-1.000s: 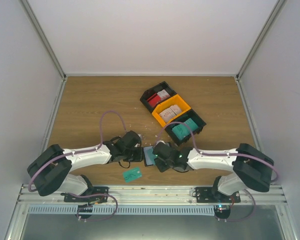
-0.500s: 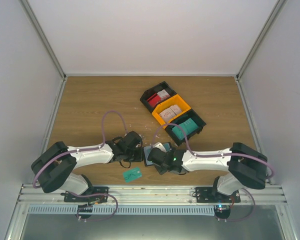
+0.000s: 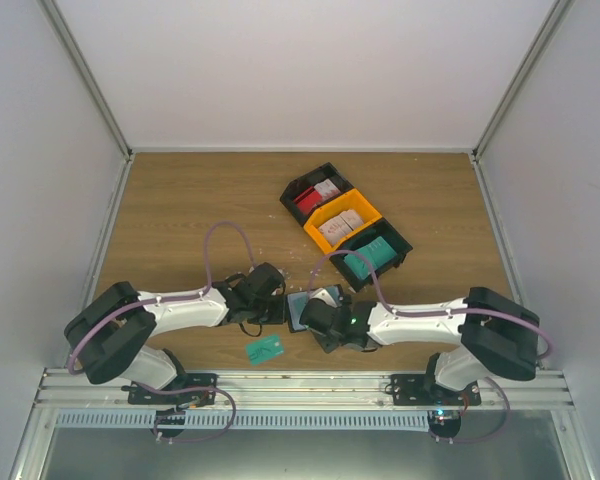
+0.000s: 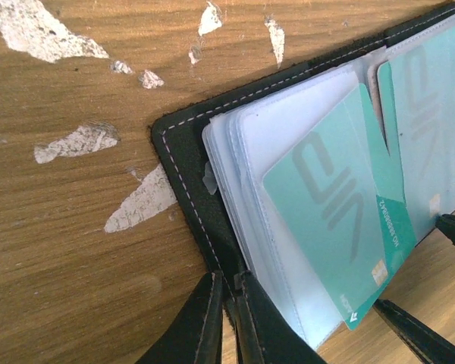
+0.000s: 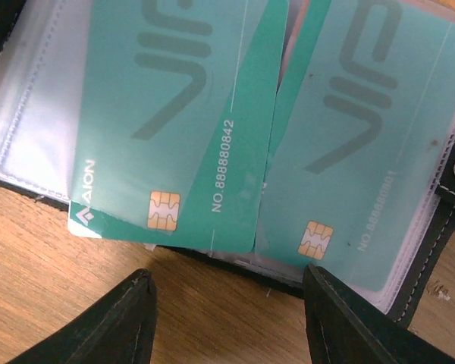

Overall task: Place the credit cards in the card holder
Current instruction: Insert the credit card into the card holder.

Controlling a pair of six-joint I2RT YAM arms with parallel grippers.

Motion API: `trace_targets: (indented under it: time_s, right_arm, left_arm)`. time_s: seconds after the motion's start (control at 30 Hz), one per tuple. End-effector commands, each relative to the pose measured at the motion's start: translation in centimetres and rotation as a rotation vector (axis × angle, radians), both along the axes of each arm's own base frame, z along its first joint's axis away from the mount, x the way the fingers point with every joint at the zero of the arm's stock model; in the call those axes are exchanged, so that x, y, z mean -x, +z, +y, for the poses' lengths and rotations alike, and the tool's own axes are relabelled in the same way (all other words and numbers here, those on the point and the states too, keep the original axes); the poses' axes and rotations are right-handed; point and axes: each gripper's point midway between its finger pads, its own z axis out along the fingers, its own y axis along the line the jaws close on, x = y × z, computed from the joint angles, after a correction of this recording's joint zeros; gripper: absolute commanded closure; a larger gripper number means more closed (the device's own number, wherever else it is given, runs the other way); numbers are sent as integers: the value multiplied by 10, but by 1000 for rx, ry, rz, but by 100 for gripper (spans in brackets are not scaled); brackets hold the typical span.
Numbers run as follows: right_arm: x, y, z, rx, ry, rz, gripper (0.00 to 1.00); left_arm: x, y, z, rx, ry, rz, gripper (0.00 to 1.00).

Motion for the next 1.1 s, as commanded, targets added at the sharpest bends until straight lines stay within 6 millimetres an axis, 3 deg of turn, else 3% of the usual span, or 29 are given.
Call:
trace_targets:
  time_s: [0.0,0.6,0.9,1.07]
  right_arm:
    - [-1,-7,5,20,28,-6,46]
    - [-26,9,46,-79,-48,-76,39]
    - [-23,28,41,-190,-112,-57,33]
    - [-28,27,35,-234,-158,-21,31]
  left_arm:
    - [-1,-4,-3,9,2,-12,93]
    - [5,-13,-7,28,-18,22,95]
    - [3,-10,-4,23,-11,5,95]
    - [3,-10,-4,24,-13,1,95]
